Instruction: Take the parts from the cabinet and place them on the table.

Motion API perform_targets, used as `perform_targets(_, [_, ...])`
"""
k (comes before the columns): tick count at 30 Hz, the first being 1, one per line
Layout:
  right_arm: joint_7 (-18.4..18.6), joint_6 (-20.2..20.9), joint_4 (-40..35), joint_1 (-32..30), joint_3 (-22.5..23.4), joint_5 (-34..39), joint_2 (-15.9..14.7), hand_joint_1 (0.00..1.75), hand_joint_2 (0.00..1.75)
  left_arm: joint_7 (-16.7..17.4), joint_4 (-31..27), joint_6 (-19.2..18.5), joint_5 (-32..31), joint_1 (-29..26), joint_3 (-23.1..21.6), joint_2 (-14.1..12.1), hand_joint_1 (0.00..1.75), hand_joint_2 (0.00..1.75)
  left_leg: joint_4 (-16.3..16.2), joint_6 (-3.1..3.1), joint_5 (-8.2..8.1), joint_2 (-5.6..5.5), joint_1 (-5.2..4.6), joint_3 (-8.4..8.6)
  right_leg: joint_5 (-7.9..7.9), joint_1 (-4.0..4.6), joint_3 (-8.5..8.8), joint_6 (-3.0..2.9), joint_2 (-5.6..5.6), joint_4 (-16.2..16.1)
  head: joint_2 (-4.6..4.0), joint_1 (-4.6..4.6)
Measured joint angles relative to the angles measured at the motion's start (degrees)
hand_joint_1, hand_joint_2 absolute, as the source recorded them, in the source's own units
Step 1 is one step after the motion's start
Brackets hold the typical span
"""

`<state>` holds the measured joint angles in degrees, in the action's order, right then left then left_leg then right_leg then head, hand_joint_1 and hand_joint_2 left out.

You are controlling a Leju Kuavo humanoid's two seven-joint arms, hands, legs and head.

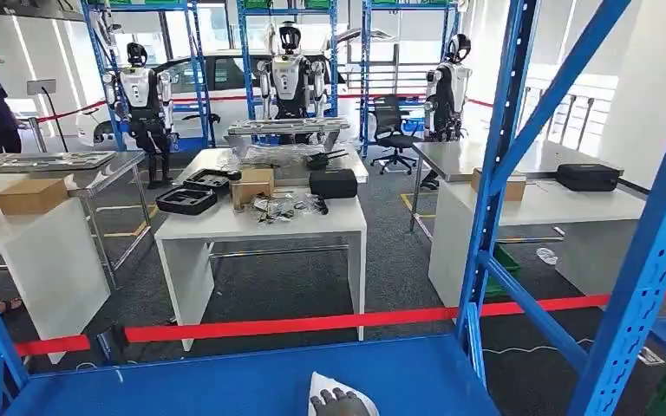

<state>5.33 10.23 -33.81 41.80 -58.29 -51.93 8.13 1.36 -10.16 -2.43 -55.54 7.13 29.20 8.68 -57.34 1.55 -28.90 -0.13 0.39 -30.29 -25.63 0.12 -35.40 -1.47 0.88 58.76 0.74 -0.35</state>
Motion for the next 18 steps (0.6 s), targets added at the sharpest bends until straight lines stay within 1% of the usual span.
perform_targets(5, [0.0, 0.68, 0.5, 0.16, 0.0, 0.0, 0.11, 0.0, 1.75, 0.02, 0.0, 0.02, -0.05, 0.02, 0.0, 0.0, 0.0, 0.0, 0.0, 0.0, 0.0, 0.0, 0.0, 0.0, 0.0, 0.0, 0.0, 0.0, 0.0, 0.0, 0.0, 0.0])
perform_targets(7, [0.0, 2.31, 2.08, 0.66, 0.0, 0.0, 0.44, 0.0, 1.75, 0.11, 0.0, 0.02, -0.22, 0.07, -0.02, 0.0, 0.0, 0.0, 0.0, 0.0, 0.0, 0.0, 0.0, 0.0, 0.0, 0.01, 0.0, 0.0, 0.0, 0.0, 0.0, 0.0])
perform_targets(8, [0.0, 3.99, 4.84, 1.11, 0.0, 0.53, 1.03, 0.0, 1.75, 0.33, -0.02, 0.02, -0.55, 0.11, 0.0, 0.02, 0.0, 0.0, 0.0, 0.0, 0.0, 0.0, 0.0, -0.01, -0.01, 0.01, -0.01, 0.0, 0.0, 0.0, 0.0, 0.0])
perform_targets(9, [-0.04, 4.41, 6.56, 1.18, 0.0, 1.01, 1.55, 0.0, 1.75, 0.33, 0.0, 0.04, -0.88, 0.14, 0.0, 0.02, 0.0, 0.0, 0.0, 0.0, 0.0, 0.0, 0.0, -0.02, -0.01, 0.0, -0.02, 0.0, 0.0, 0.0, 0.0, 0.0])
perform_targets(18, [0.0, 4.65, 8.91, 1.25, 0.18, 1.62, 2.01, 0.0, 1.75, 0.37, 0.0, 0.04, -1.07, 0.22, 0.0, 0.02, 0.0, 0.0, 0.0, -0.01, -0.01, 0.0, 0.0, -0.02, -0.01, 0.0, -0.02, 0.01, 0.0, 0.0, 0.0, 0.0])
